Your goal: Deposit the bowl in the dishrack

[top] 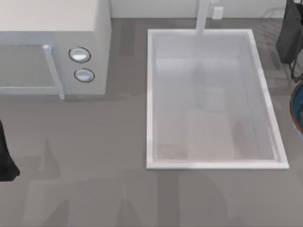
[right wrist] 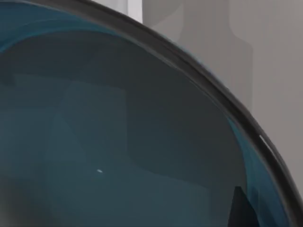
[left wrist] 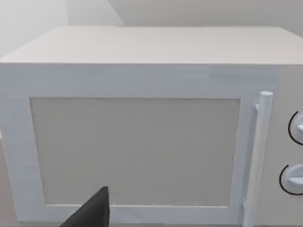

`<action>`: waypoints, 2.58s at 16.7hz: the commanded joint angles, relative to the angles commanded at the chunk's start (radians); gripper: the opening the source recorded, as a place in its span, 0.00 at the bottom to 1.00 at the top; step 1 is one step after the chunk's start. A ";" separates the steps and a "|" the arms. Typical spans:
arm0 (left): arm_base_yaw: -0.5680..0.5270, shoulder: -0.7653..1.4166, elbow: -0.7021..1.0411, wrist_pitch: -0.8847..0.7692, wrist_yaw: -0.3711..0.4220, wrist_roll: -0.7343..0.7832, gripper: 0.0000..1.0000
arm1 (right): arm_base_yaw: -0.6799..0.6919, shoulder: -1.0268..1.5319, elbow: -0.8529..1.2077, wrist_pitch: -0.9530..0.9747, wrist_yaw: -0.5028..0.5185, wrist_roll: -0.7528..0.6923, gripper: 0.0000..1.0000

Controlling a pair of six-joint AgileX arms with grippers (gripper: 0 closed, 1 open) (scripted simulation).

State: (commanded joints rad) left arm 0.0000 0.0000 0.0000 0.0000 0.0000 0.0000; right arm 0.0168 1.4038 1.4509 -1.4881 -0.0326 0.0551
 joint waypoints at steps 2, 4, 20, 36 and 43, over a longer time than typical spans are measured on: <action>0.000 0.000 0.000 0.000 0.000 0.000 1.00 | -0.049 -0.032 -0.015 0.090 -0.044 -0.003 0.00; 0.000 0.000 0.000 0.000 0.000 0.000 1.00 | -0.115 -0.069 -0.040 0.214 -0.101 -0.005 0.00; 0.000 0.000 0.000 0.000 0.000 0.000 1.00 | -0.648 -0.412 -0.304 1.337 -0.581 -0.038 0.00; 0.000 0.000 0.000 0.000 0.000 0.000 1.00 | -0.483 0.055 -0.371 1.867 -0.418 -0.039 0.00; 0.000 0.000 0.000 0.000 0.000 0.000 1.00 | -0.338 0.371 -0.463 2.283 -0.260 -0.039 0.00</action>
State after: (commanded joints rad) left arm 0.0000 0.0000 0.0000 0.0000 0.0000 0.0000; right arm -0.3210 1.7748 0.9877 0.7947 -0.2923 0.0162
